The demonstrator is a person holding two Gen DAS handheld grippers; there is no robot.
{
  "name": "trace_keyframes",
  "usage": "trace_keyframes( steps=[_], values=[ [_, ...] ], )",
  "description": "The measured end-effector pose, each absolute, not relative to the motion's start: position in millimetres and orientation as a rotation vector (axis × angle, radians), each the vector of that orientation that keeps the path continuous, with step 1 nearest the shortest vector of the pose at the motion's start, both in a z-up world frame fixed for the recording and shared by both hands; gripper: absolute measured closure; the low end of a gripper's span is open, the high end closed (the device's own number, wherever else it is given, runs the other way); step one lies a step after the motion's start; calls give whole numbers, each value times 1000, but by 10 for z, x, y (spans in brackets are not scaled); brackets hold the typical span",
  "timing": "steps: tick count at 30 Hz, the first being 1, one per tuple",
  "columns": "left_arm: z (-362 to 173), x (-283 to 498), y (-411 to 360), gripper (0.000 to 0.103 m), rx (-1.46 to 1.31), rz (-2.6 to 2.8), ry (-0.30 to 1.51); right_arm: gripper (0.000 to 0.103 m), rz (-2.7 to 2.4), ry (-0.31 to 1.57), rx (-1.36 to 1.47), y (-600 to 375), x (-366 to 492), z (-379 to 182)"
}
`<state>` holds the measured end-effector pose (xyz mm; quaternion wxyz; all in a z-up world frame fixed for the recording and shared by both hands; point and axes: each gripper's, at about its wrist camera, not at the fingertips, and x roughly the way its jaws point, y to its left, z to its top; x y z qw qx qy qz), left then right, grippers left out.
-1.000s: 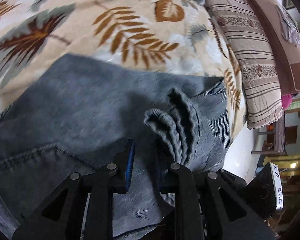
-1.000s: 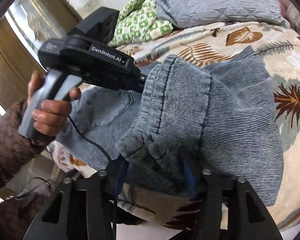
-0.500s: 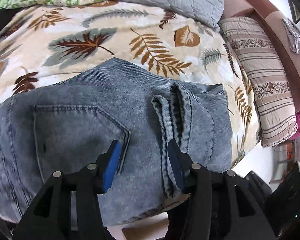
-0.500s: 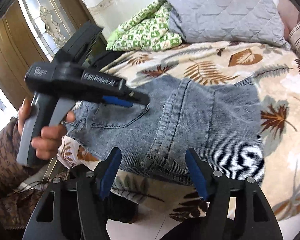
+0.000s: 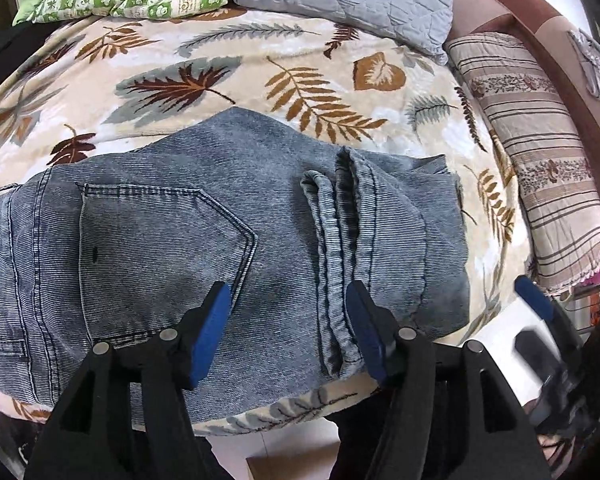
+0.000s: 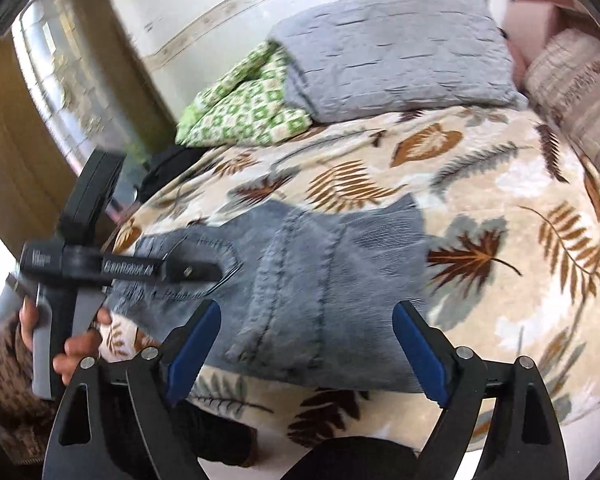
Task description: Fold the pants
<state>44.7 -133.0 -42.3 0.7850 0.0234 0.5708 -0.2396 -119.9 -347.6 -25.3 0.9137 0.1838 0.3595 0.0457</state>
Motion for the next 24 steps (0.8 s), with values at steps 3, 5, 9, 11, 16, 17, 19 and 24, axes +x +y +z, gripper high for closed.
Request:
trace_keyframes(
  steps=[3, 5, 9, 11, 16, 17, 19, 24],
  values=[
    [-434, 478, -1347, 43, 55, -512, 1239, 12, 66, 748, 444, -3693, -1184, -297],
    [-437, 552, -1341, 41, 23, -518, 1258, 12, 58, 755, 494, -3877, -1130, -336],
    [-504, 738, -1382, 39, -88, -540, 1334, 12, 99, 754, 596, -4186, -903, -448],
    [-586, 835, -1446, 39, -141, -551, 1382, 12, 108, 763, 630, -4285, -756, -529],
    [-727, 994, -1659, 39, -238, -574, 1458, 19, 120, 821, 688, -4444, -357, -810],
    [-749, 1014, -1695, 39, -253, -585, 1470, 21, 125, 829, 694, -4456, -308, -848],
    [-800, 1045, -1785, 39, -268, -598, 1493, 23, 132, 845, 699, -4475, -212, -927],
    [-906, 1086, -1899, 39, -296, -607, 1507, 65, 177, 886, 706, -4500, -3, -1104]
  ],
)
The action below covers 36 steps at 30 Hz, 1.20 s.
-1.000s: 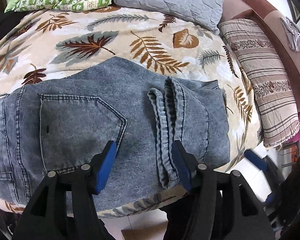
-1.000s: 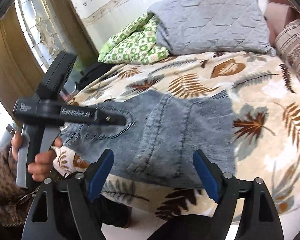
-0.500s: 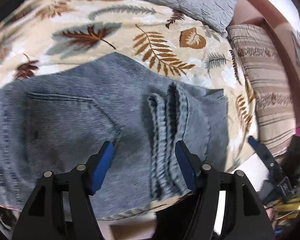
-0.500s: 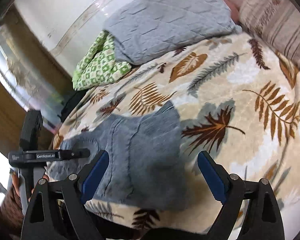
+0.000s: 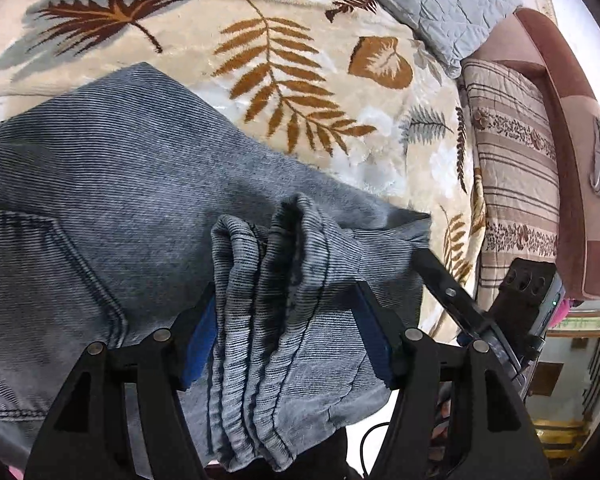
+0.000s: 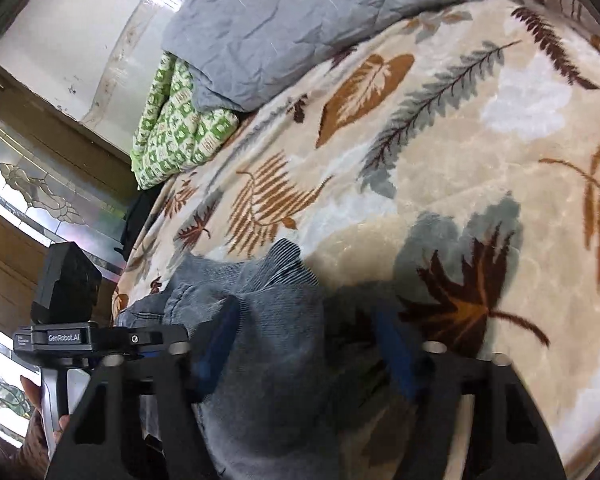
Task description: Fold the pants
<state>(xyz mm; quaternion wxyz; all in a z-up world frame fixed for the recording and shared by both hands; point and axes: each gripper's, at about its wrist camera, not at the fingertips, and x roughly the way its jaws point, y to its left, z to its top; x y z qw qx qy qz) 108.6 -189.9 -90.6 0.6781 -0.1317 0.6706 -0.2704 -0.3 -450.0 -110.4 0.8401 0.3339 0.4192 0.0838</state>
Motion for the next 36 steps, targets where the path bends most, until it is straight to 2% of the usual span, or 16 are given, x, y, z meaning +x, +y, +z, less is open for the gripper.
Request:
trace_keyframes(
  steps=[1, 2, 3, 8, 9, 19, 22, 23, 26, 28, 29, 30, 34, 35, 36],
  values=[
    [-902, 1080, -1891, 40, -302, -616, 1504, 72, 185, 890, 695, -4486, 28, -1094],
    [-891, 1080, -1868, 46, -311, -624, 1501, 73, 198, 889, 682, -4471, 51, -1062],
    [-873, 1066, -1839, 60, -331, -637, 1499, 78, 223, 880, 670, -4453, 67, -1005],
    [-803, 943, -1671, 84, -308, -602, 1433, 81, 287, 837, 435, -4164, 102, -592],
    [-837, 945, -1671, 84, -299, -588, 1435, 81, 267, 859, 389, -4139, 133, -630],
    [-1097, 956, -1755, 83, -249, -553, 1421, 79, 170, 957, 400, -4298, 249, -1197],
    [-1068, 976, -1706, 83, -286, -562, 1447, 74, 172, 951, 499, -4422, 230, -1217],
    [-1036, 957, -1687, 82, -292, -563, 1453, 67, 178, 939, 534, -4461, 193, -1170],
    [-880, 832, -1633, 81, -263, -564, 1442, 64, 220, 902, 634, -4565, -12, -1030],
    [-807, 704, -1586, 73, -250, -596, 1431, 54, 259, 891, 714, -4614, -218, -1026],
    [-802, 665, -1560, 64, -265, -608, 1432, 48, 266, 896, 736, -4620, -274, -1056],
    [-816, 622, -1529, 57, -292, -628, 1435, 48, 266, 904, 750, -4614, -342, -1096],
    [-949, 469, -1516, 53, -312, -623, 1466, 49, 307, 918, 823, -4548, -518, -1324],
    [-950, 447, -1536, 54, -306, -621, 1474, 60, 324, 910, 829, -4519, -524, -1311],
    [-937, 421, -1543, 55, -307, -628, 1480, 79, 346, 908, 815, -4470, -524, -1259]
  ],
)
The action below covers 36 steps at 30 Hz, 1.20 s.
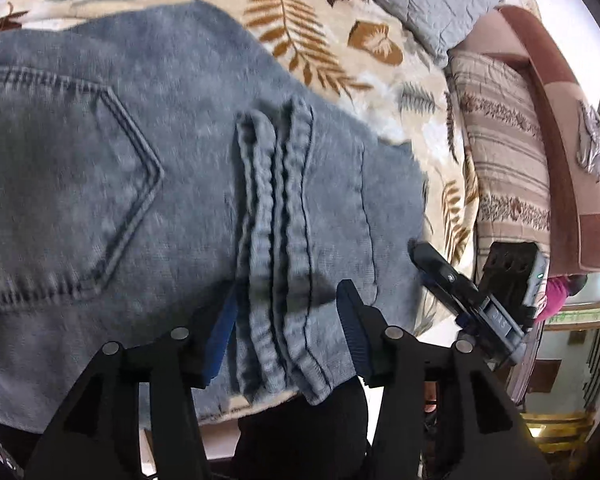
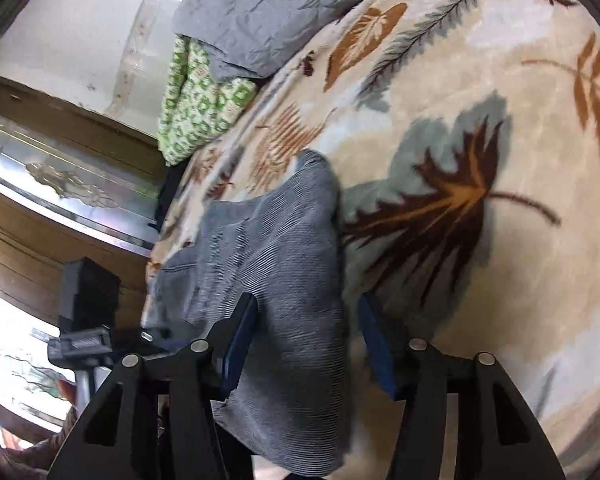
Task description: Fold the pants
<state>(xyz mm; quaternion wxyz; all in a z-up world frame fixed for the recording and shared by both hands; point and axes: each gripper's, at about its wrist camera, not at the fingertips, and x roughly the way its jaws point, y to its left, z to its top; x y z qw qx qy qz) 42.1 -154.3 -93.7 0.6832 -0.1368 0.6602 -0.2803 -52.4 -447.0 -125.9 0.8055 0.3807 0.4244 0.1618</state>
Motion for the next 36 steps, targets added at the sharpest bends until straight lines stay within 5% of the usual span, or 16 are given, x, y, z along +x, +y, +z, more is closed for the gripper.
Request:
trace_keyframes(
  steps=[7, 10, 20, 33, 36],
  values=[
    [-981, 145, -1687, 64, -98, -583, 1411, 82, 250, 963, 361, -4107, -577, -972],
    [-966, 107, -1746, 64, -41, -586, 1371, 74, 225, 969, 375, -4163, -584, -1119],
    [-995, 136, -1697, 62, -72, -618, 1347, 72, 192, 899, 474, -4235, -637, -1245],
    [-628, 198, -893, 55, -227, -587, 1341, 41, 192, 827, 293, -3406, -812, -489],
    [-468, 328, -393, 52, -278, -548, 1292, 41, 278, 859, 222, -2871, -694, -473]
  ],
)
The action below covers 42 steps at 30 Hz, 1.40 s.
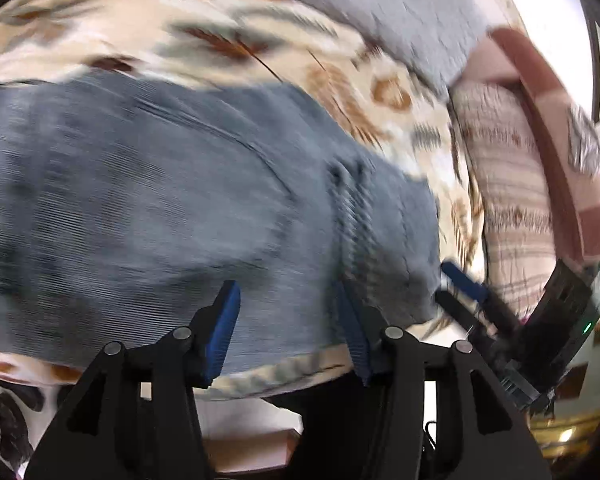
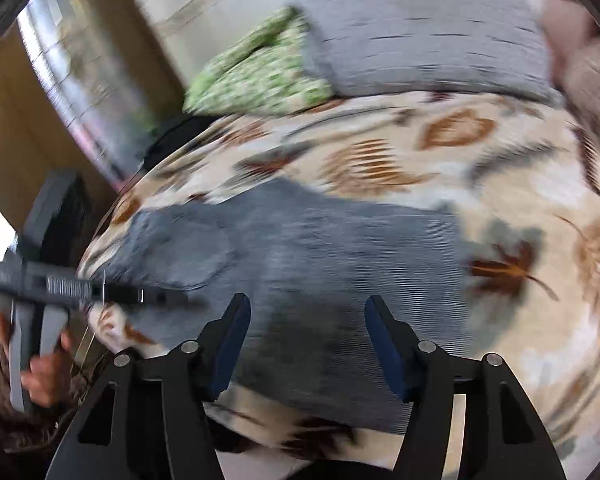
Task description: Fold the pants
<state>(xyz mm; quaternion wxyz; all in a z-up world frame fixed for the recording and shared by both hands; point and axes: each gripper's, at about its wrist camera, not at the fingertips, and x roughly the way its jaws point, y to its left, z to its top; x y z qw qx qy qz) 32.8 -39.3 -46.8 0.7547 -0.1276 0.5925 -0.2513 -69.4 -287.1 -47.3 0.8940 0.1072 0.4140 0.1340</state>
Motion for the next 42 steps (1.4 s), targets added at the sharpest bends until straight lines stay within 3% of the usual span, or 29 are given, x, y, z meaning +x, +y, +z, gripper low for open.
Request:
trace_keyframes(
  steps=[6, 13, 22, 27, 29, 31, 32, 33, 35, 42],
  values=[
    [-286, 730, 860, 41, -423, -449, 1217, 39, 442, 928, 71, -1750, -492, -563],
    [-648, 1235, 1809, 40, -564, -416, 1292, 30, 588, 902, -174, -532, -407, -623],
    [-1005, 1713, 1702, 35, -558, -536, 1393, 25, 519, 842, -490, 291, -354, -981],
    [-1051, 1877, 1526, 18, -492, -584, 1392, 21, 459, 779, -636, 447, -337, -1114],
    [-1043, 1890, 1452, 18, -455, -616, 1384, 24, 453, 763, -675, 481, -332, -1139],
    [-1043, 1871, 1404, 18, -439, -663, 1375, 34, 456, 754, -681, 486, -306, -1135],
    [-1042, 1855, 1393, 22, -445, -687, 1371, 51, 458, 753, -669, 463, -272, -1094],
    [-1040, 1842, 1390, 53, -456, -710, 1372, 64, 470, 755, -656, 450, -259, -1062],
    [-1036, 1806, 1340, 97, -470, -751, 1398, 70, 485, 753, -644, 418, -240, -991],
    [-518, 1618, 1217, 97, -445, -769, 1286, 79, 472, 688, -554, 189, -379, -652]
  ],
)
